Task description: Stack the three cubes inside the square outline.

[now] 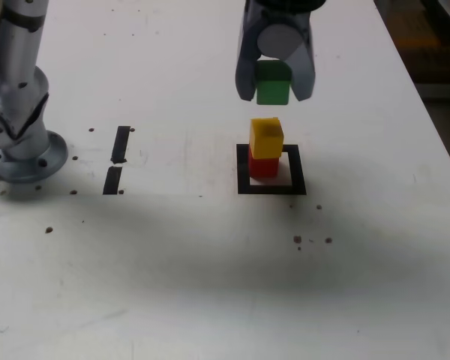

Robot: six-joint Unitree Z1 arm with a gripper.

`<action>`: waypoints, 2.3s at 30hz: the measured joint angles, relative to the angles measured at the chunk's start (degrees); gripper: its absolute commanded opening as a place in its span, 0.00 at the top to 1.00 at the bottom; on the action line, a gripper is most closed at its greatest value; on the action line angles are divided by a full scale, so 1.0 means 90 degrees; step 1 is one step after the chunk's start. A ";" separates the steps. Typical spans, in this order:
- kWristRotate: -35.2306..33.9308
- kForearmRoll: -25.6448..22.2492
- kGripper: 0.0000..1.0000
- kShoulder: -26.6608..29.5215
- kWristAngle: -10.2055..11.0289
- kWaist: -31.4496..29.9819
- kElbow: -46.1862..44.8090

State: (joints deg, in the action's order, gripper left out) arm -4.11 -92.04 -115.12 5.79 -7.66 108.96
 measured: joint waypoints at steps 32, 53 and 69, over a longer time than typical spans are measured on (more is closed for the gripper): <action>-0.0077 0.0539 0.76 -0.0406 -0.0537 0.0290 -0.0679; -0.0055 0.0476 0.00 -0.0167 -0.0687 0.0355 -0.0718; 0.0106 0.0275 0.00 0.2511 -0.0260 0.0505 -0.2947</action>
State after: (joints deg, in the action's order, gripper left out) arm -3.15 -89.56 -92.52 3.45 -3.11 82.44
